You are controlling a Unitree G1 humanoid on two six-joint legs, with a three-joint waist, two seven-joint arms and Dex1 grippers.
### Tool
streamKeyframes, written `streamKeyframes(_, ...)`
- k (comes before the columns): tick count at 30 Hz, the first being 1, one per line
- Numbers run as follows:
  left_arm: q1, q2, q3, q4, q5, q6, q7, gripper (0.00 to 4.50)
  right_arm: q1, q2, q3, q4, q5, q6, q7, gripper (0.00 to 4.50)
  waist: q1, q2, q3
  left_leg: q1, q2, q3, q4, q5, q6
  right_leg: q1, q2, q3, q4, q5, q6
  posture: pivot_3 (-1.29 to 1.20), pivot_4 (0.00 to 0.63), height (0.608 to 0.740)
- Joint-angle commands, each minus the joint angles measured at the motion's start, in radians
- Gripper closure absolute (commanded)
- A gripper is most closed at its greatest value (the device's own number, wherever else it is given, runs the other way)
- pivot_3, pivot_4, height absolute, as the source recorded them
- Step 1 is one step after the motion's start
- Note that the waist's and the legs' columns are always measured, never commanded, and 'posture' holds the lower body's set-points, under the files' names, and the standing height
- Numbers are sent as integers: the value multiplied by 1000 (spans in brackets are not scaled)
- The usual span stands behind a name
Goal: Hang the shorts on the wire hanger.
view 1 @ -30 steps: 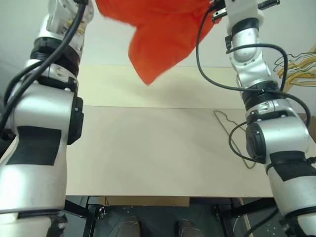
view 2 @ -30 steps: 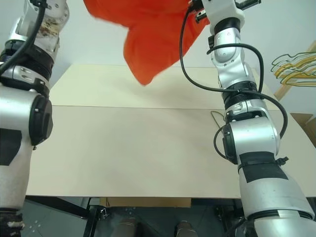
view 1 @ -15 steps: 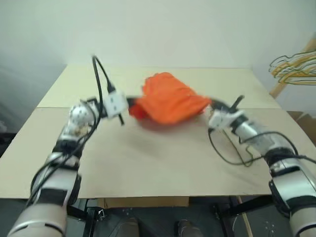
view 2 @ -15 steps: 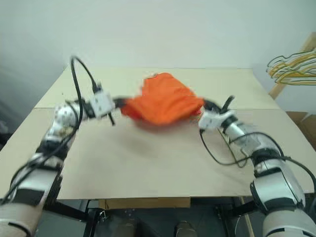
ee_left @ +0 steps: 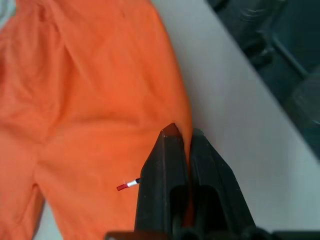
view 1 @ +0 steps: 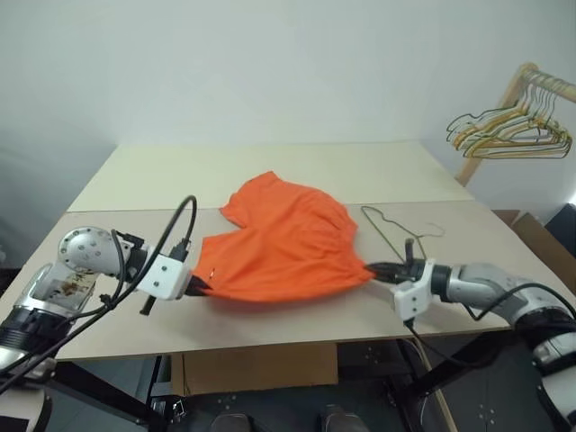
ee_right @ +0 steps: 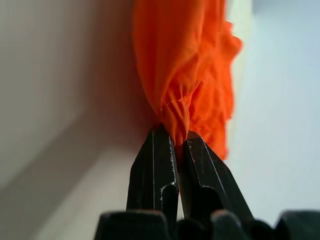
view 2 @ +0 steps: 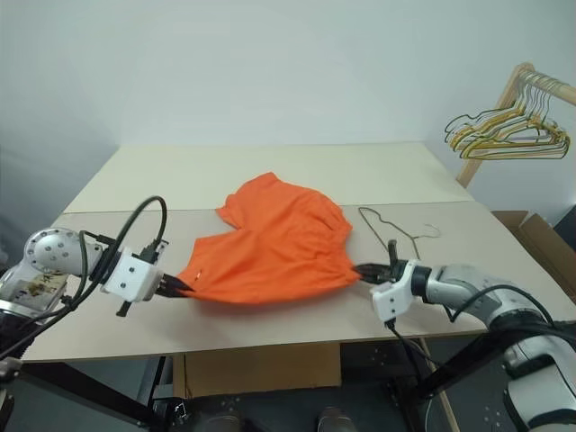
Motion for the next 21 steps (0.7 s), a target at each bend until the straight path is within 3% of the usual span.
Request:
streamKeyframes(1, 16, 3, -1, -56, 3, 20, -8, 4500, 36, -7, -53, -104, 70, 102, 72, 4455, -1, 0, 0, 0, 0, 0, 0, 0, 0, 0, 0, 0, 0, 0, 0, 142, 0, 740)
streamKeyframes(11, 79, 27, 8, -109, 8, 24, -43, 4500, 265, -20, -140, -455, 187, 316, 216, 4455, 1, 0, 0, -5, 0, 0, -2, -2, 1, -4, 0, 0, 1, -2, -1, 114, 0, 740)
streamKeyframes(19, 108, 73, 7, -118, -15, 16, -90, 4500, 393, -17, -174, -605, 204, 387, 273, 4455, -2, 0, 0, -3, 0, 0, -2, -2, 1, -4, 0, -1, 1, -2, -1, 113, 0, 740)
streamKeyframes(21, 133, 118, -10, -148, -58, 25, -93, 4048, 405, -13, -184, -618, 206, 402, 275, 3867, -4, -1, 0, -3, 0, 0, -2, -2, 0, -4, 0, -1, 1, -2, -1, 112, 0, 740)
